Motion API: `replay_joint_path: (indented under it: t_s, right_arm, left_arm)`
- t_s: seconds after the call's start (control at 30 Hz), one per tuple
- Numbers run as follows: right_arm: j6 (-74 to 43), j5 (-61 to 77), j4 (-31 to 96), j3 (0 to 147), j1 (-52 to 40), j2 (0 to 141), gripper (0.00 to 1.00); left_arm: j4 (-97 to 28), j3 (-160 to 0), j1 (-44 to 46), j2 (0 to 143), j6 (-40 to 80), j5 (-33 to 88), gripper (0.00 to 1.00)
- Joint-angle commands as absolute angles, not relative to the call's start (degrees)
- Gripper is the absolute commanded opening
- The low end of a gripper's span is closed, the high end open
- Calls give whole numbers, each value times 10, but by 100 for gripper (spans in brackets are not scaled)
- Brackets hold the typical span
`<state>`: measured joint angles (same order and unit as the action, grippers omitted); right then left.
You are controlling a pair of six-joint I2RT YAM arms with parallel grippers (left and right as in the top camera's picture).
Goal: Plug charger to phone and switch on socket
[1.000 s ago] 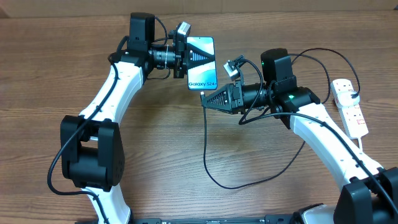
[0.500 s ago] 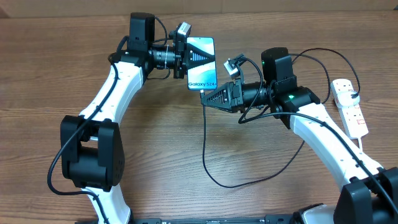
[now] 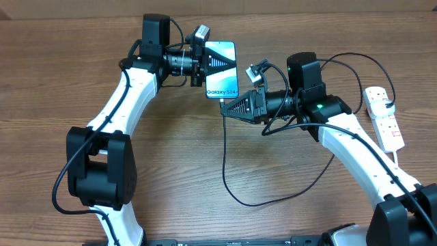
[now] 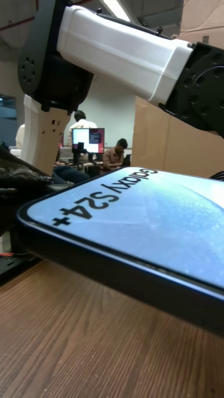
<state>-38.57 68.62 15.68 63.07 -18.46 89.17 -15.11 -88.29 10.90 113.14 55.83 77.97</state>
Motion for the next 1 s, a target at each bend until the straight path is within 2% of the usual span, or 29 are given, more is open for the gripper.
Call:
replay_joint_path:
  t_s: [0.0, 0.97]
  right_arm:
    - [-387, 689, 152, 634, -186, 890, 4]
    - [-390, 695, 153, 634, -164, 890, 4]
  left_arm:
    - [-147, -901, 112, 1108, 568, 806, 4]
    - [-147, -901, 112, 1108, 582, 803, 4]
